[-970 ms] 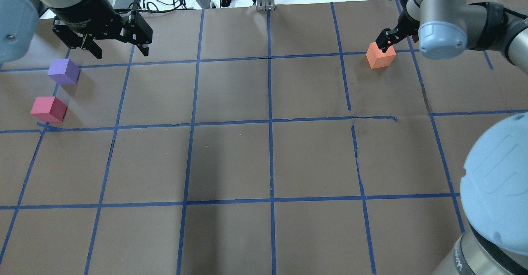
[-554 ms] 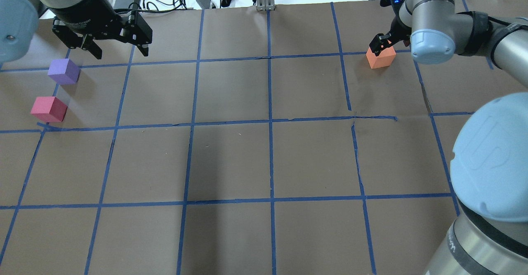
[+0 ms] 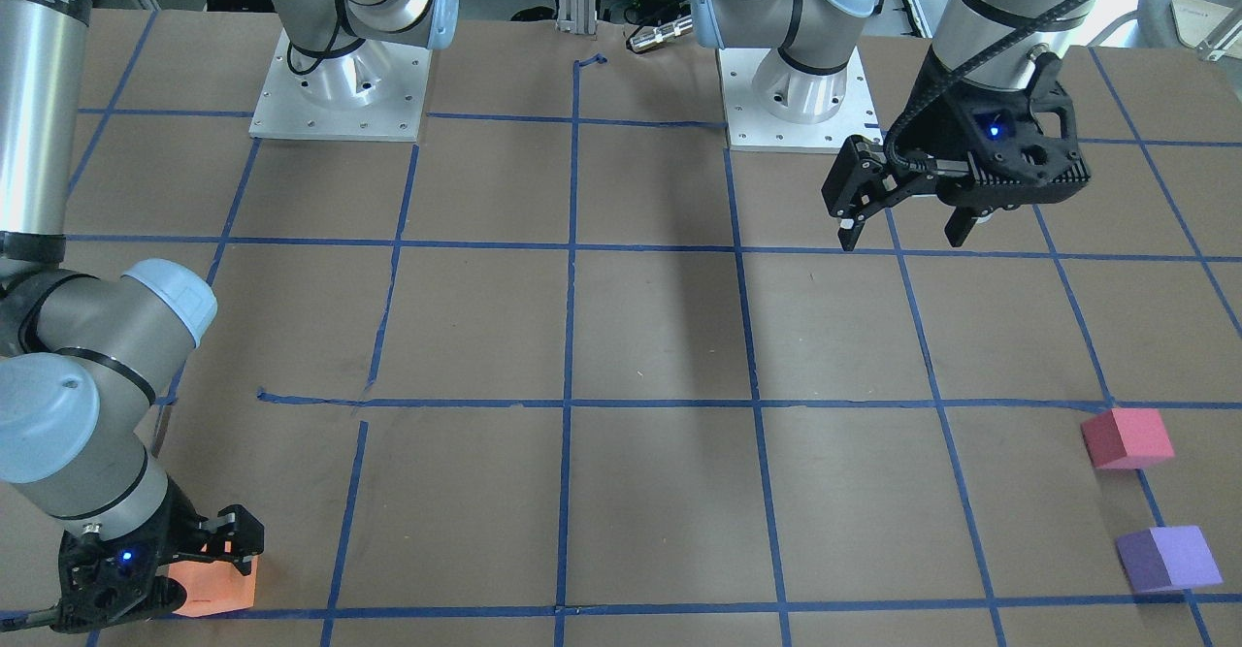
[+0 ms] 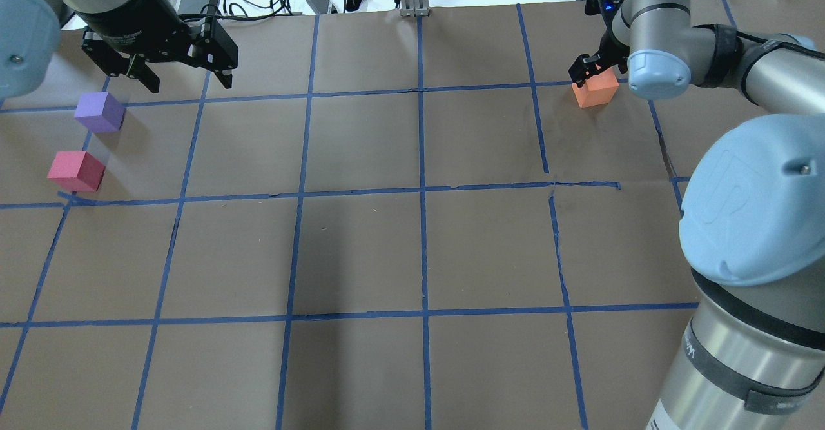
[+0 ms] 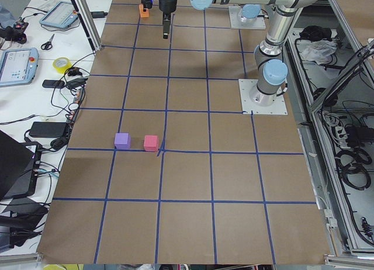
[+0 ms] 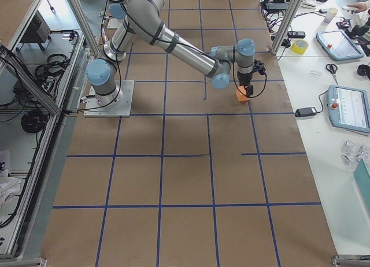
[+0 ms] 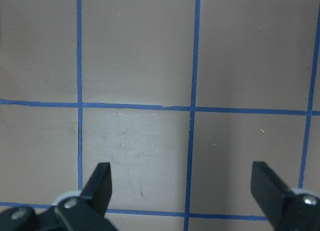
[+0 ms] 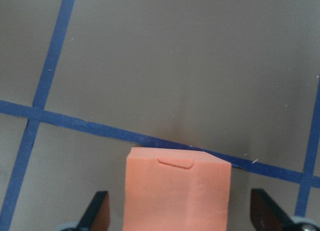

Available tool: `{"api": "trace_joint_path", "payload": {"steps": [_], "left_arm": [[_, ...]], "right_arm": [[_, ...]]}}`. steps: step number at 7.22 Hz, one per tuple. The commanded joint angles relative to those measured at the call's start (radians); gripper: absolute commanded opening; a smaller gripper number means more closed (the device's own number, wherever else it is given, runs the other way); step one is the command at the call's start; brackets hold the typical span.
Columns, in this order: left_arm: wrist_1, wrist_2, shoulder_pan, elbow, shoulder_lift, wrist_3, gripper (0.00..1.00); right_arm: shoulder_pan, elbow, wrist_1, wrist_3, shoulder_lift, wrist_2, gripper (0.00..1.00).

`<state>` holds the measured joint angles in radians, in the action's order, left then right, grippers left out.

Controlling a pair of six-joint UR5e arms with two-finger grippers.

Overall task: Arrange blocks in a line
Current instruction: 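Close the right gripper on the orange cube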

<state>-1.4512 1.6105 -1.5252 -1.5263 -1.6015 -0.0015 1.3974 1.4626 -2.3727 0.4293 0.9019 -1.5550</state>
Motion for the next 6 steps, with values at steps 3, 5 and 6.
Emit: {"api": "trace_joint_path", "payload": {"steps": [3,5,6], "left_arm": [[0.000,0.002,0.000,0.002,0.000,0.003,1.00],[0.000,0.002,0.002,0.000,0.000,0.003,1.00],[0.002,0.002,0.003,0.002,0.000,0.005,1.00]], "right_arm": [[0.000,-0.007,-0.040,-0.078,-0.035,0.059,0.34],[0.000,-0.008,-0.037,-0.079,-0.020,0.056,0.00],[0.012,-0.010,-0.037,-0.086,0.001,0.055,0.00]]}}
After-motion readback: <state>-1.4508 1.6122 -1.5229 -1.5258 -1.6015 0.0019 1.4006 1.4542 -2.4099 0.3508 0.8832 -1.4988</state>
